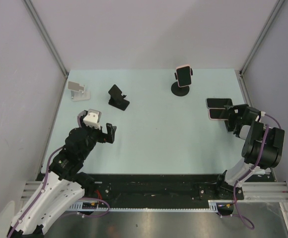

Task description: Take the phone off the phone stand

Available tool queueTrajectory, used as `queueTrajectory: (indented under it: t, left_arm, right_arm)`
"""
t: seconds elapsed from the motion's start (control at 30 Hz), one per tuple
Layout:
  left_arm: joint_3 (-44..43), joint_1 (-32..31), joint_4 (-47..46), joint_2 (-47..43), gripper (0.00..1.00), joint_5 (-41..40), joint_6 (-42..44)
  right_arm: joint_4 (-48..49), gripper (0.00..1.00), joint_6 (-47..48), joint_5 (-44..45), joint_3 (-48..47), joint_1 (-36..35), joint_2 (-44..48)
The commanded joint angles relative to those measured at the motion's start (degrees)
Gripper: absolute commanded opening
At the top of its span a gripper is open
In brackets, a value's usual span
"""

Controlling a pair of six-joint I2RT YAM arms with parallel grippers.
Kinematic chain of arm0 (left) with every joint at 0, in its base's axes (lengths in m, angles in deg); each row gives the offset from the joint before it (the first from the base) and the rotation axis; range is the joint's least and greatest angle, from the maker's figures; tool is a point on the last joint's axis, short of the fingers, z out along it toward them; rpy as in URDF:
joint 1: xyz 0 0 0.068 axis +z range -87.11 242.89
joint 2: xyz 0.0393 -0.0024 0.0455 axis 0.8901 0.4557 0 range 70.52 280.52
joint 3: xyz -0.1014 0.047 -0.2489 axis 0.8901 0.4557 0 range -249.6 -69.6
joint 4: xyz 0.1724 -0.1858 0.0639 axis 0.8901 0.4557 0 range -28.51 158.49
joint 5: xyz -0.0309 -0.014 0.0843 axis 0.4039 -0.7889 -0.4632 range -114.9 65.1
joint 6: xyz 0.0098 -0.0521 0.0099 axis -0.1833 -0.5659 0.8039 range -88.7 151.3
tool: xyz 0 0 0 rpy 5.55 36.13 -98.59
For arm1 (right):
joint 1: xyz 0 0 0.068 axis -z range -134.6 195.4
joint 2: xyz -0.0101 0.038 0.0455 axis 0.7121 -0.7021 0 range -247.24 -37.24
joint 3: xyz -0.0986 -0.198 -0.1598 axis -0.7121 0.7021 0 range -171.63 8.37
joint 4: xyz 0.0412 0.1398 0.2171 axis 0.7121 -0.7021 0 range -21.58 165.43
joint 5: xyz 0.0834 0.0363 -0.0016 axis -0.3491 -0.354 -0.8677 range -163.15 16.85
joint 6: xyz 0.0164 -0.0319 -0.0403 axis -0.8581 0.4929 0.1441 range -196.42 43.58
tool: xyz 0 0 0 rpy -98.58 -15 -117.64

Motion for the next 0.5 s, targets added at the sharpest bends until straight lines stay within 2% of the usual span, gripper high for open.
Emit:
queueTrajectory:
  t: [0.0, 0.23, 0.47]
  left_arm:
    - [0.0, -0.4, -1.7, 0.6, 1.00, 0.4, 1.4]
    - [-0.1, -0.5, -1.9, 0.6, 1.00, 0.4, 1.3]
    - [-0.2, -0.4, -1.8, 0.9, 1.00, -0.4, 0.7]
  right_arm:
    - [-6.3, 0.98, 3.4, 2.7, -0.4, 0.0, -2.4]
    - [-10.2, 1.00, 8.6, 2.4, -0.7, 0.7, 0.6]
    - [-16.7, 1.00, 16.3, 3.2, -1.4, -0.6, 9.9]
